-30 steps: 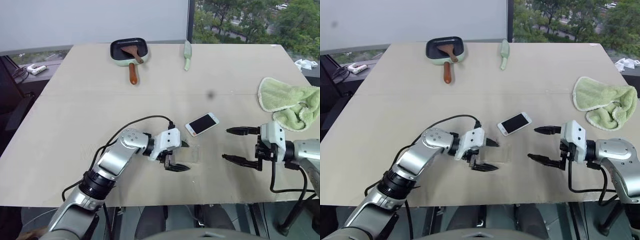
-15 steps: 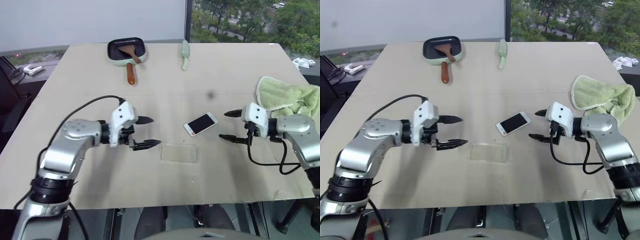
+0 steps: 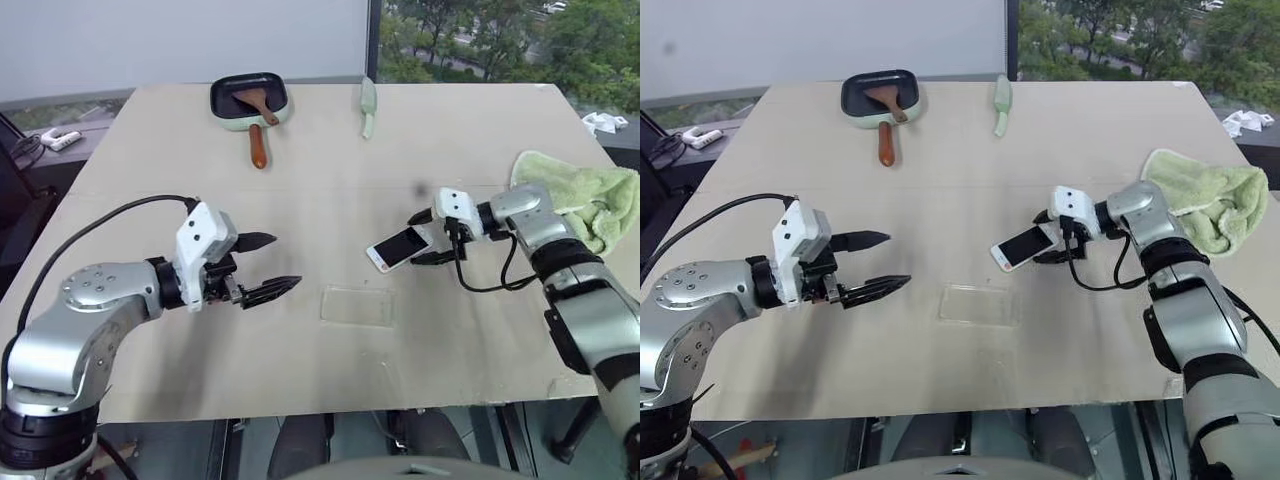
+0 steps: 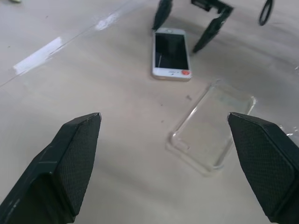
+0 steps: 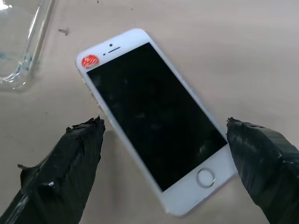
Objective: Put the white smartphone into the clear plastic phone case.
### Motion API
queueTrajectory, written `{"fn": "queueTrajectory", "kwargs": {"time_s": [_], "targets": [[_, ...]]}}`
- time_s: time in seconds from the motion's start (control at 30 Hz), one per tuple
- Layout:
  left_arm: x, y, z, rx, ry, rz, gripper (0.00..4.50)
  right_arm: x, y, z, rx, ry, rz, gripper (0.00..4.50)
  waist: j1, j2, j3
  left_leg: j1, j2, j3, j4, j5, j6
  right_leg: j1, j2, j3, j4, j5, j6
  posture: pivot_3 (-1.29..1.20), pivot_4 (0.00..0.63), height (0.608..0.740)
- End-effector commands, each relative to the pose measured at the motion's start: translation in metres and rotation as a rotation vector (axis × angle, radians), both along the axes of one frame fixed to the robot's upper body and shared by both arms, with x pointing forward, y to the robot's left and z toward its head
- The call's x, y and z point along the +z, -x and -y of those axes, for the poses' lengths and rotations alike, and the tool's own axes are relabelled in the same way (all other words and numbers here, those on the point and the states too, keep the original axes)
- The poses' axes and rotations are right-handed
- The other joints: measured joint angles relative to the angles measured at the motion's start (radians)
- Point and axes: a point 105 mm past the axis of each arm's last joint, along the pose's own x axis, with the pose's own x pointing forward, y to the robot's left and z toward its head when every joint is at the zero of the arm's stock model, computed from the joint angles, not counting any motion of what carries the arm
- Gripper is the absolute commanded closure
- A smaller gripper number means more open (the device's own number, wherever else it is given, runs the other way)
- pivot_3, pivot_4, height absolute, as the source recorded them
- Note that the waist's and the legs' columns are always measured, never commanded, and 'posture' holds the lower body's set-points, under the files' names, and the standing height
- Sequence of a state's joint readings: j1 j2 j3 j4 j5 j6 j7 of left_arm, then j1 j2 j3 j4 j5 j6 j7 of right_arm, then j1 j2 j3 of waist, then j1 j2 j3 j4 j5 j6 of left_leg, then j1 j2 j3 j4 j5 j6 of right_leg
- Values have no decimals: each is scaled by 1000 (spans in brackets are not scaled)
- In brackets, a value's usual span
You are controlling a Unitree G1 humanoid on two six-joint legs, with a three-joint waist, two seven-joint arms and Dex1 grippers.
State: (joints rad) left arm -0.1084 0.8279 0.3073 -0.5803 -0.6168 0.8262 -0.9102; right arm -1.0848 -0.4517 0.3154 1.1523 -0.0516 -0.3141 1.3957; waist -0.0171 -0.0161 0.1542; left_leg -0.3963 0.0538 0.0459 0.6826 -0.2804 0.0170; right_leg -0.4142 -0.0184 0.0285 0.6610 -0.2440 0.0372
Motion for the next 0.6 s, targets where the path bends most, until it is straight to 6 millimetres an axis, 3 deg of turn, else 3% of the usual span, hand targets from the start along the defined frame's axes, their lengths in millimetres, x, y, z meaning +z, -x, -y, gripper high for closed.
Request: {"fn": "queueTrajectory", "kwargs": {"time_s": [0.03,0.23,0.4,0.6], "targets": [[8,6,2,-5,-7,24,33,3,-3,-4,17,27,14,0,0,0,0,0,0,0,0,0,0,0,0,0,0,0,0,0,150,740],[8,4,-2,12,-14,23,33,1,-12,-16,-54,24,6,0,-4,0,0,1,0,0,0,0,-1,0,0,1,1,0,0,0,150,740],[8,4,-2,11,-23,24,33,-13,-11,3,-80,164,-18,0,-3,0,0,2,0,0,0,0,-1,0,0,1,1,0,0,0,150,740],[4,6,-4,10,-24,5,33,-22,-1,21,-65,213,-95,0,10,0,0,2,-1,1,0,0,-1,2,-3,0,1,0,0,0,150,740]]}}
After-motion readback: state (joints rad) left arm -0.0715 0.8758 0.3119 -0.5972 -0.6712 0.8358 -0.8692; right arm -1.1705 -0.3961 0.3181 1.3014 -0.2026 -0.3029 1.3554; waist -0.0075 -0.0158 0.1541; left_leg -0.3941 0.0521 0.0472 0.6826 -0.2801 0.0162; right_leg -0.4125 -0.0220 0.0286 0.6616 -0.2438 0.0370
